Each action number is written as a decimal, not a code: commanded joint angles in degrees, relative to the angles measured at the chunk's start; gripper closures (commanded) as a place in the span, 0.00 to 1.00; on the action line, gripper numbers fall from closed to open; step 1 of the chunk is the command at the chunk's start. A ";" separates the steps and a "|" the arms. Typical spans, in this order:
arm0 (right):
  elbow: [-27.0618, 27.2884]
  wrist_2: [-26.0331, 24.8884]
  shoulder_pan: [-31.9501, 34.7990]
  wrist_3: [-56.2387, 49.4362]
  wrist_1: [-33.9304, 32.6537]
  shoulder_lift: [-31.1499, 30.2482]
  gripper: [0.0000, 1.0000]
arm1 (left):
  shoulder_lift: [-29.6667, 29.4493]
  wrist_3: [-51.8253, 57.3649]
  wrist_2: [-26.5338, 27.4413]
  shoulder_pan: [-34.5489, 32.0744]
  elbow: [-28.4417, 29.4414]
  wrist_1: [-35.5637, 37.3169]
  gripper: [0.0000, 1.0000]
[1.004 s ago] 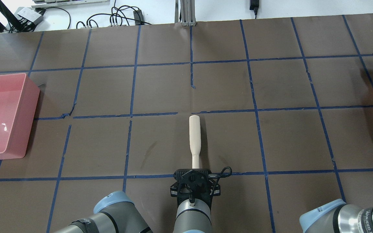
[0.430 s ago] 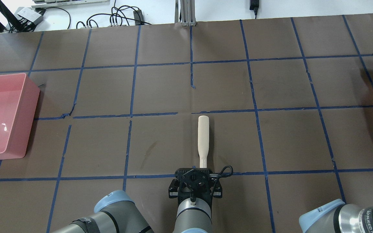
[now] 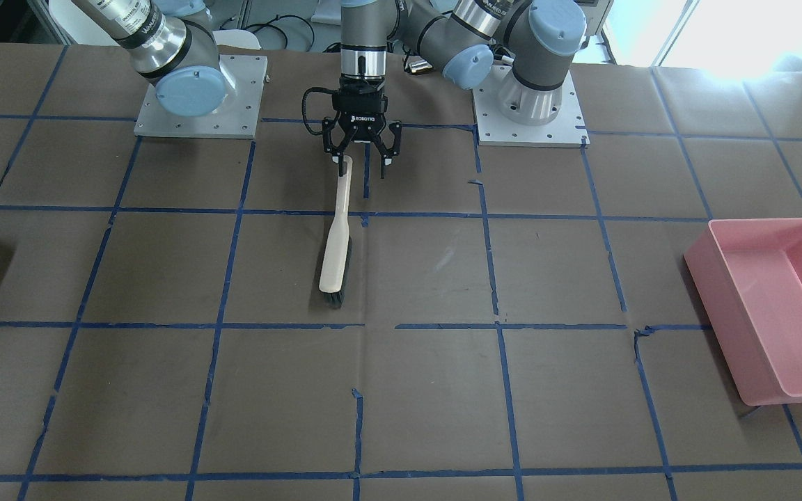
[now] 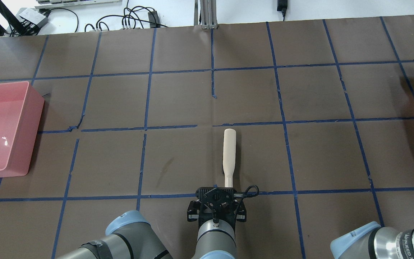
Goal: Sweep and dump trash in nearest bin
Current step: 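Tip the dustpan over the black trash bag with the right gripper, then lower the brush onto the table and release it with the left gripper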
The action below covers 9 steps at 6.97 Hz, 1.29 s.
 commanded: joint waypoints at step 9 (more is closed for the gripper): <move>-0.03 -14.23 8.94 -2.62 -5.36 -0.45 1.00 | 7.99 18.04 -16.15 20.61 33.79 -60.14 0.08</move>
